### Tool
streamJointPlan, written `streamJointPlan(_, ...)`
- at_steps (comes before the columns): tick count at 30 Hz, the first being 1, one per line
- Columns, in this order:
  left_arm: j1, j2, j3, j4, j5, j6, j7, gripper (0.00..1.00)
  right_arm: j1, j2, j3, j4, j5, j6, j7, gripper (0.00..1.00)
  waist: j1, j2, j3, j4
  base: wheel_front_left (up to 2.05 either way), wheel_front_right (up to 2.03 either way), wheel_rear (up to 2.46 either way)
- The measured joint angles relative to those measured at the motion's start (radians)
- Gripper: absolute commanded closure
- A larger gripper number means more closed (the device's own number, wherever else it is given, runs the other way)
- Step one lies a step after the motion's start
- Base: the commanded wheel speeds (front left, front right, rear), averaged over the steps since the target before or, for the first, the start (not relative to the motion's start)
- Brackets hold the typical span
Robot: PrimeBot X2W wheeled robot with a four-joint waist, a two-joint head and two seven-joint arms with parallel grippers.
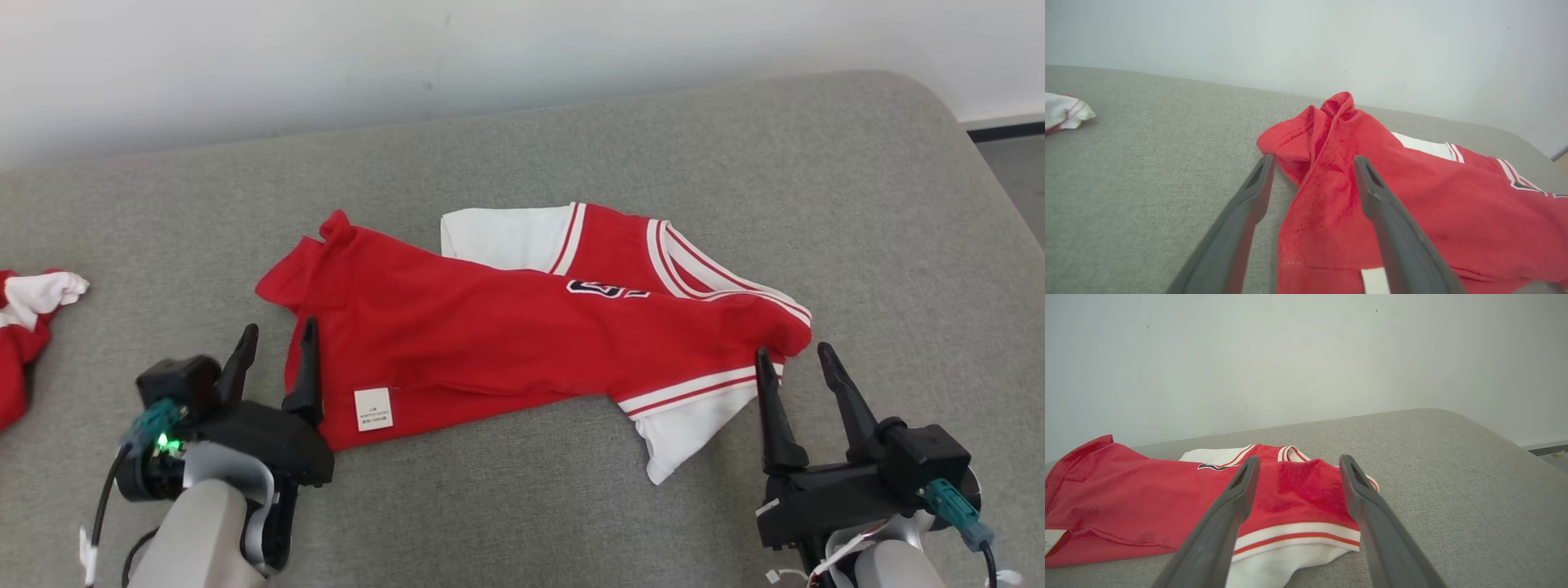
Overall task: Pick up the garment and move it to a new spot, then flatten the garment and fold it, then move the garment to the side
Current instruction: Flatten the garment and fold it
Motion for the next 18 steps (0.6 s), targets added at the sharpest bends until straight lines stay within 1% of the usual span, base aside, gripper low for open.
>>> streamJointPlan(2, 0.046, -0.007, 0.035, -0.076, -0.008, -0.001, -0.010, 0.00, 0.004, 0.000, -0.010, 0.000, 0.000, 0.000, 0.001, 0.00, 0.0000, 0.0000, -0.010, 0.009, 0.00, 0.00, 0.00)
streamJointPlan(5, 0.130, -0.021, 0.137, -0.296, 0.026, 0.006, -0.013, 0.00, 0.016, 0.000, -0.028, 0.001, 0.000, 0.000, 0.003, 0.00, 0.0000, -0.0001, -0.023, 0.023, 0.00, 0.00, 0.00)
streamJointPlan(7, 0.207, -0.043, 0.185, -0.408, 0.063, -0.004, -0.014, 0.00, 0.016, 0.000, -0.038, 0.001, -0.001, 0.000, 0.004, 0.00, -0.0001, -0.0001, -0.031, 0.033, 0.00, 0.00, 0.00)
streamJointPlan(8, 0.207, -0.043, 0.185, -0.408, 0.063, -0.004, -0.014, 0.00, 0.016, 0.000, -0.038, 0.001, -0.001, 0.000, 0.004, 0.00, -0.0001, -0.0001, -0.031, 0.033, 0.00, 0.00, 0.00)
streamJointPlan(10, 0.288, -0.066, 0.216, -0.479, 0.099, -0.023, -0.014, 0.00, 0.020, 0.000, -0.045, 0.002, -0.003, 0.000, 0.004, 0.00, -0.0001, -0.0001, -0.041, 0.042, 0.00, 0.00, 0.00)
streamJointPlan(14, 0.379, -0.086, 0.245, -0.564, 0.156, -0.052, -0.014, 0.00, 0.039, 0.000, -0.056, 0.009, -0.007, 0.000, 0.006, 0.00, -0.0001, -0.0001, -0.064, 0.056, 0.00, 0.00, 0.00)
streamJointPlan(18, 0.448, -0.095, 0.254, -0.590, 0.197, -0.065, -0.014, 0.00, 0.051, 0.000, -0.064, 0.022, -0.011, 0.000, 0.010, 0.00, -0.0001, -0.0001, -0.087, 0.067, 0.00, 0.00, 0.00)
